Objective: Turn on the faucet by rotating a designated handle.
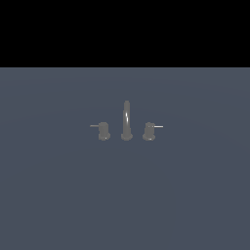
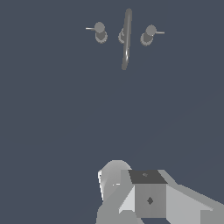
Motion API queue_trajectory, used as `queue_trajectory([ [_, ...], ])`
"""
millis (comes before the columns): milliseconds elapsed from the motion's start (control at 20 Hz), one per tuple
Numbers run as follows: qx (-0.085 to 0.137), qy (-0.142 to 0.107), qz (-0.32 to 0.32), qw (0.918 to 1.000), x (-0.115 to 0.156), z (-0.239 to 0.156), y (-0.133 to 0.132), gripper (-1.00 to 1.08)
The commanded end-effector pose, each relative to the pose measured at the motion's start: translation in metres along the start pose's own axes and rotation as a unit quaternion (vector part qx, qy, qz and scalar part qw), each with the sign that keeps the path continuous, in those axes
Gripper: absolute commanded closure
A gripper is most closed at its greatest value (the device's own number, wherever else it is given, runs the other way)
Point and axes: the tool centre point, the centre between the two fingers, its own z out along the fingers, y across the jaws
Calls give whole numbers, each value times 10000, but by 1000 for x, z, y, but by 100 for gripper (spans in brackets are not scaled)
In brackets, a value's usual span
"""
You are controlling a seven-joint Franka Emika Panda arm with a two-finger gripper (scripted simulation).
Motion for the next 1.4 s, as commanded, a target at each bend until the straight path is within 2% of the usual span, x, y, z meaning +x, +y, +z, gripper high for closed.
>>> queue_trajectory([
  [0, 0, 0, 0, 10000, 0, 0, 0, 108],
  [400, 7, 7, 164, 9999, 4, 8, -8, 108],
  [800, 31, 27, 659, 9978, 18, 31, -30, 108],
  [1050, 54, 48, 1137, 9935, 33, 53, -50, 108],
  [1350, 87, 74, 1758, 9844, 57, 82, -74, 108],
])
